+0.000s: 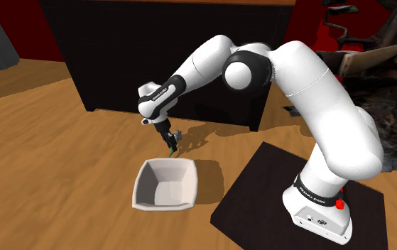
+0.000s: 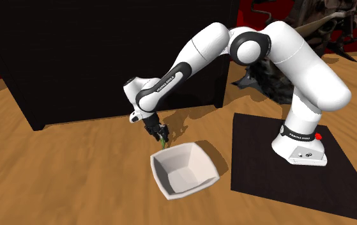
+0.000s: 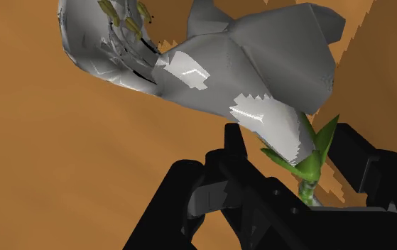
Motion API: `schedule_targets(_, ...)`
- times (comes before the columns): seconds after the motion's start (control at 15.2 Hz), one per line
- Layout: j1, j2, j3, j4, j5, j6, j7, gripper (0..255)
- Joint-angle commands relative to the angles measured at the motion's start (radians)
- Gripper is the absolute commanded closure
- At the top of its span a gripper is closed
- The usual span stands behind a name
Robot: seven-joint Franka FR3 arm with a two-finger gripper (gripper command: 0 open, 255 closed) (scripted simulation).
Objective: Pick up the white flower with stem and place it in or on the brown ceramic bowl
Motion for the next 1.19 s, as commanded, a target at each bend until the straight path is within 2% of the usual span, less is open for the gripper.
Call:
schedule_targets(0.0,-0.001,-0.016,0.000,-0.005,0.000,-0.010,0.000,255)
schedule_targets(1.12,-0.002,-0.163,0.001,-0.016,0.002,-0.147,0.002,255)
